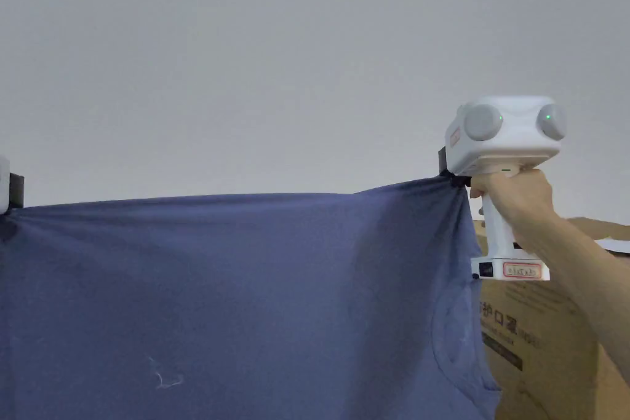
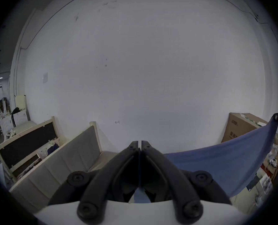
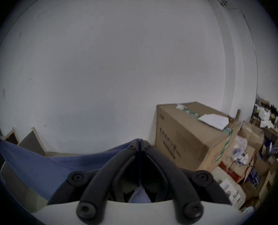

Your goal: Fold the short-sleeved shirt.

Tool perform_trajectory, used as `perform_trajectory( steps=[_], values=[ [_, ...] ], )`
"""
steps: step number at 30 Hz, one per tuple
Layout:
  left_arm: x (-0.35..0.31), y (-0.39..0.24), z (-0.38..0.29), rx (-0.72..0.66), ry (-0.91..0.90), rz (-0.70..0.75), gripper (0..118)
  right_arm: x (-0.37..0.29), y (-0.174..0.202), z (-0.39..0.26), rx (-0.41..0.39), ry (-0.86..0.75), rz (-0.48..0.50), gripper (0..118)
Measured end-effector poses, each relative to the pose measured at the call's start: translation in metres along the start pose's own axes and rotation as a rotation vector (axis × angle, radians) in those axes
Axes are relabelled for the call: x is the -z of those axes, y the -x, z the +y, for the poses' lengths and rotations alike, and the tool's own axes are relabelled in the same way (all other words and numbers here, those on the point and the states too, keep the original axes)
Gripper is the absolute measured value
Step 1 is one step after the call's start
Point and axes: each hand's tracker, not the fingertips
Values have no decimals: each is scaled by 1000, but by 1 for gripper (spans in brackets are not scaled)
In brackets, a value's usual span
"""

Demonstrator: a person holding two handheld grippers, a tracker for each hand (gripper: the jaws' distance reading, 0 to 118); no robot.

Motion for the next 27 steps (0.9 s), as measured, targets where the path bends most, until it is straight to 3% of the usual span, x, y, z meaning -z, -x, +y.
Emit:
perform_trajectory(
  steps=[6, 15, 23, 27],
  values=[
    [27, -8, 9, -11, -55, 16, 0, 12, 4, 19, 30, -50, 7, 0],
    [63, -8, -19, 8, -88, 54, 0, 58, 23, -16, -35, -34, 13, 0],
    [120, -24, -156, 94, 121, 70, 0, 149, 32, -163, -69, 255, 29, 0],
    [154, -27, -252, 39, 313, 42, 0, 189, 33, -263, -71, 440, 15, 0]
  ],
)
